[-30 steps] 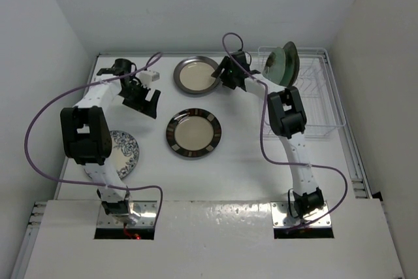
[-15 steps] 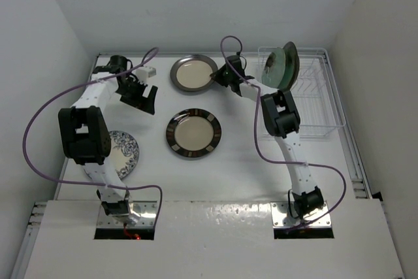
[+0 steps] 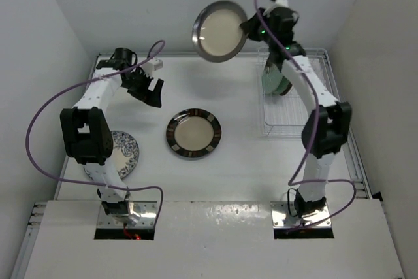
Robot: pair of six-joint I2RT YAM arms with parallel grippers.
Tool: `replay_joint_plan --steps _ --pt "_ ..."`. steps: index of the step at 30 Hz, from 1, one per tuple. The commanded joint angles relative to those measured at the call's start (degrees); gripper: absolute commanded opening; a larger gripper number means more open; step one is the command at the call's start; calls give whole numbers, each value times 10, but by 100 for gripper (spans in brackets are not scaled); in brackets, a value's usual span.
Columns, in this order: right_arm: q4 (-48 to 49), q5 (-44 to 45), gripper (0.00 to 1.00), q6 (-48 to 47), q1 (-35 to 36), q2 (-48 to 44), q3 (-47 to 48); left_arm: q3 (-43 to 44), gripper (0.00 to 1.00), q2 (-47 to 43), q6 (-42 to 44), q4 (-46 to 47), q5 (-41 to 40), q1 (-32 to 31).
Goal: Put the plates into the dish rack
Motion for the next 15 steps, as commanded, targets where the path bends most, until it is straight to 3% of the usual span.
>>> replay_joint_plan --steps 1,7,15 --pt "100 -8 0 -31 -64 -133 22 19 97 -1 7 -2 25 -16" --pt "123 68 0 -135 -182 -308 -84 19 97 -14 13 -2 25 -34" --pt "76 118 0 -329 -270 -391 -151 24 97 -14 13 -2 13 -58"
